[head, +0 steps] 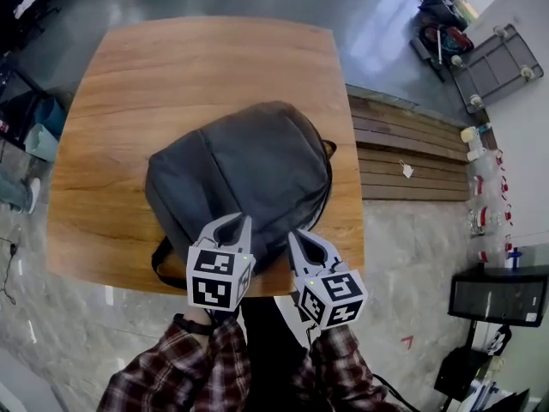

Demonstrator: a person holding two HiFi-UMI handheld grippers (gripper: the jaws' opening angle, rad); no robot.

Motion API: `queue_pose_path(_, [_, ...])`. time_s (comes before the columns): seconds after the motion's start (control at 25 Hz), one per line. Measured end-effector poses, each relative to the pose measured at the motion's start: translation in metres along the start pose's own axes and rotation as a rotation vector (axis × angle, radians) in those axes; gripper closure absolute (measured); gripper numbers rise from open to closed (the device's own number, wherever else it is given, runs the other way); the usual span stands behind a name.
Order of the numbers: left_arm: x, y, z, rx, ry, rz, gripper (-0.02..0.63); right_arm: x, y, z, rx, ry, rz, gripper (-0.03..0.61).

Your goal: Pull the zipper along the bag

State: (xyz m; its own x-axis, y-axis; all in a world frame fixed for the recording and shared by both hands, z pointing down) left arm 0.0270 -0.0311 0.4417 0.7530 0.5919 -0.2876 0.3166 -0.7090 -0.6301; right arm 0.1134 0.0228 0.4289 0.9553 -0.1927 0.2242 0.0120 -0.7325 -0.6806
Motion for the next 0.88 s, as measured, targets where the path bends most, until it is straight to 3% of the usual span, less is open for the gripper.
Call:
queue_pose_path(0.32, [-0.005, -0.06, -0.046, -0.164, -0.014, 0.042, 0.606, -0.007, -0.093, -0.035, -0.288, 0.067, 0.006, 0.55])
queue_pose_path(0.56, [-0.006, -0.066, -0.063, -0.247, 0.001, 0.03, 0.606, -0.013, -0.105, -0.056, -0.409, 0.079, 0.087, 0.474])
queue_pose_path(0.88, [-0.009, -0.066, -0.067, -0.257, 0.002, 0.022, 0.606, -0.008, -0.106, -0.075, -0.56, 0.1, 0.171, 0.474])
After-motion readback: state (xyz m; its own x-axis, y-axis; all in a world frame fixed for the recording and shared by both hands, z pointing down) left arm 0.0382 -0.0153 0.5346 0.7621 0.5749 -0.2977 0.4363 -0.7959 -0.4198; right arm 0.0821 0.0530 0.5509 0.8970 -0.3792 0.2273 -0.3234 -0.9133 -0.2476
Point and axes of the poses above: the fingertips, and each gripper's own axes: z backward along the fingers, x to its right, y out of its top, the point moved 1 cm from there along z, backward along the fingers, and after that the axes turned 13 degrees about -x, right-handed, at the moved point
